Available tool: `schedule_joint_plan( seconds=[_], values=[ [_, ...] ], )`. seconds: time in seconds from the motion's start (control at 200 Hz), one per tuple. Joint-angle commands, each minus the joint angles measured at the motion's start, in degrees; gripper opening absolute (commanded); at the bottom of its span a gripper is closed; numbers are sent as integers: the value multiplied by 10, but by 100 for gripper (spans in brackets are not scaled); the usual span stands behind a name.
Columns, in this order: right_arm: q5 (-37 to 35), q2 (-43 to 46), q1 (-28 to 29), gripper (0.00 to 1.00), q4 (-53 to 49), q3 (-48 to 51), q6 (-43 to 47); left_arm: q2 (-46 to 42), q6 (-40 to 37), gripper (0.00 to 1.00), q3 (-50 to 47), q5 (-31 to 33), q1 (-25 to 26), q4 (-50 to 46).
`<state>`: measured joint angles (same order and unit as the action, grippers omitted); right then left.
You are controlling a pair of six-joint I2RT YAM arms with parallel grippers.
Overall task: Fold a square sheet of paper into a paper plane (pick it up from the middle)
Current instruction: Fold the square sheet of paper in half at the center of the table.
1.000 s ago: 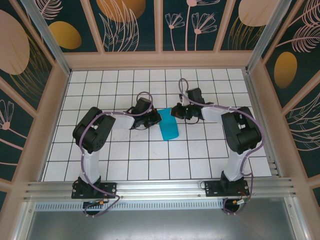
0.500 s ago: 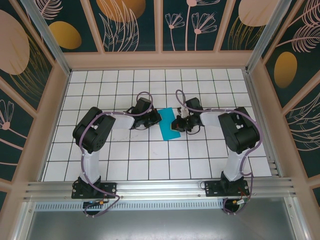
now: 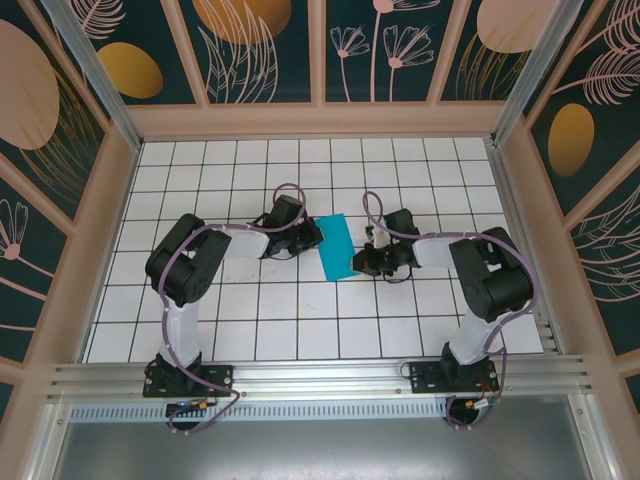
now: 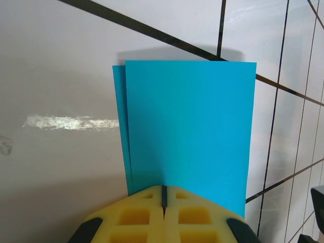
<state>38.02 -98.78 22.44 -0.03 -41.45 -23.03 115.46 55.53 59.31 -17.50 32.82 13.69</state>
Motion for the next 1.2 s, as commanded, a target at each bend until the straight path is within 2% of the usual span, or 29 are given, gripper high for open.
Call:
schedule_joint_plan(
  seconds=[0.0, 0.17, 0.39, 0.55, 0.706, 1.001, 1.196],
  values=[
    [-12, 15, -5, 1, -60, 20, -6, 78, -25, 0, -39, 85, -8, -158],
    [4, 35, -4, 1, -26, -45, -20, 74, -29, 0, -24, 86, -8, -162],
    [2, -68, 4, 1, -17, -139, -15, 76, -30, 0, -21, 82, -8, -161],
    [8, -112, 5, 2, -26, -166, -6, 76, -30, 0, -21, 83, -8, -162],
    [-5, -107, 2, 1, -34, -134, 2, 77, -28, 0, -21, 83, -8, -163],
    [-2, -34, -7, 2, -19, -11, 1, 79, -27, 0, -24, 87, -8, -164],
    [0, -4, -7, 2, -32, 23, 6, 80, -27, 0, -23, 87, -8, -165]
  ],
)
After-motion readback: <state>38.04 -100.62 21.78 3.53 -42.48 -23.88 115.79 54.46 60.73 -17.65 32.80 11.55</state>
